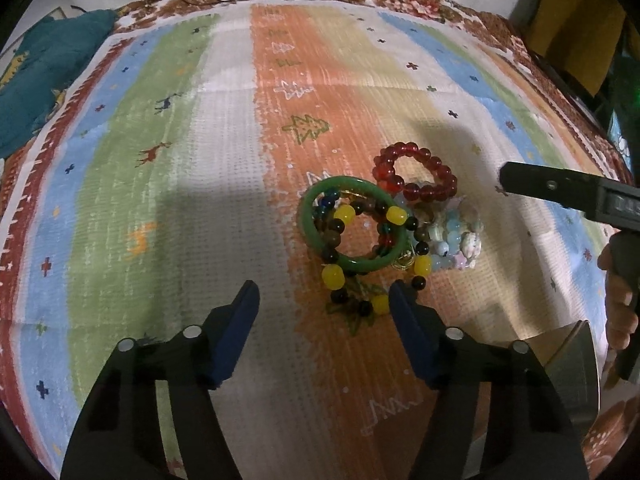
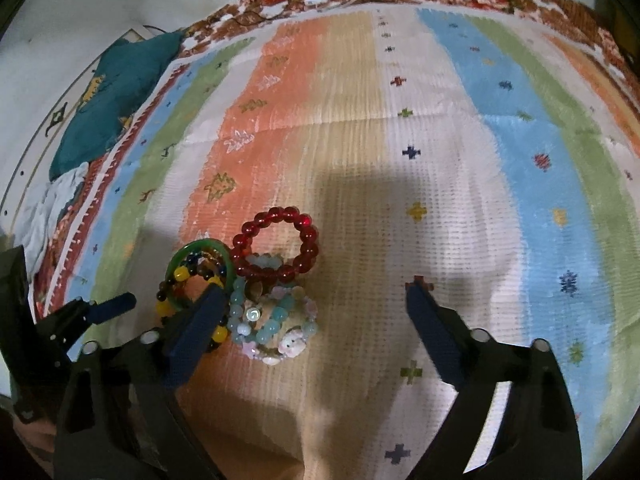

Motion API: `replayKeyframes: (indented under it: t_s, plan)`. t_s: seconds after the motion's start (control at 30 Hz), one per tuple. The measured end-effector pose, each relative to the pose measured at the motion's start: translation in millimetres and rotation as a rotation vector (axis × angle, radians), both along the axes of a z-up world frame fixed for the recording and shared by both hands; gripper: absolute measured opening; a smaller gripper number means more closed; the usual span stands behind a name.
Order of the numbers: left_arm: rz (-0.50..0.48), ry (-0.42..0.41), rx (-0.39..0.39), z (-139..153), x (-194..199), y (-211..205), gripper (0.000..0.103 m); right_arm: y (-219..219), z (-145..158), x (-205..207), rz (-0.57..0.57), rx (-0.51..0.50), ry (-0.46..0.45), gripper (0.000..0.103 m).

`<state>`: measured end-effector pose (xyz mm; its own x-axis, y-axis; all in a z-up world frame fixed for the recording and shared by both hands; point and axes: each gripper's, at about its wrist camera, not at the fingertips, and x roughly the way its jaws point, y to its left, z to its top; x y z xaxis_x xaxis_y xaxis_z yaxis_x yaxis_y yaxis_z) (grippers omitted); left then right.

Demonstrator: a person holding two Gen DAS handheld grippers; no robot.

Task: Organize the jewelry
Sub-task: 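Move both tools down toward the cluster of bracelets, then grasp the yellow-and-black beaded bracelet with the left tool while the right tool grasps the red bead bracelet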

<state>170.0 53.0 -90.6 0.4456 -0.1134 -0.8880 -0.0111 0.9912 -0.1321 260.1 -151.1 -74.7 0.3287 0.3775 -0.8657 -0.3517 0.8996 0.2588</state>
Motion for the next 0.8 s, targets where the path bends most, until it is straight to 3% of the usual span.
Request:
replayKeyframes:
  t_s: [0.23, 0.33, 0.43, 0.6, 0.7, 0.77, 0.8]
  plan:
    - [-0.016, 0.022, -0.009, -8, 6, 1, 0.053, 6, -18, 18, -0.010, 0.012, 0.057, 0.078]
    - [-0.010, 0.028, -0.018, -11, 7, 3, 0.052, 8, -26, 27, -0.025, 0.011, 0.078, 0.064]
    - [-0.019, 0.031, -0.014, -14, 9, 4, 0.048, 12, -33, 34, -0.021, 0.012, 0.104, 0.057]
    - [-0.027, 0.030, -0.016, -17, 12, 4, 0.038, 20, -38, 40, -0.010, -0.007, 0.094, 0.053]
    - [-0.036, 0.035, -0.010, -18, 12, 2, 0.026, 25, -40, 42, -0.005, -0.007, 0.094, 0.045]
    - [-0.036, 0.041, -0.014, -19, 12, 1, 0.011, 29, -42, 44, -0.003, -0.013, 0.094, 0.031]
    - [-0.037, 0.043, -0.019, -19, 13, 1, 0.011, 29, -43, 45, -0.005, -0.016, 0.100, 0.027]
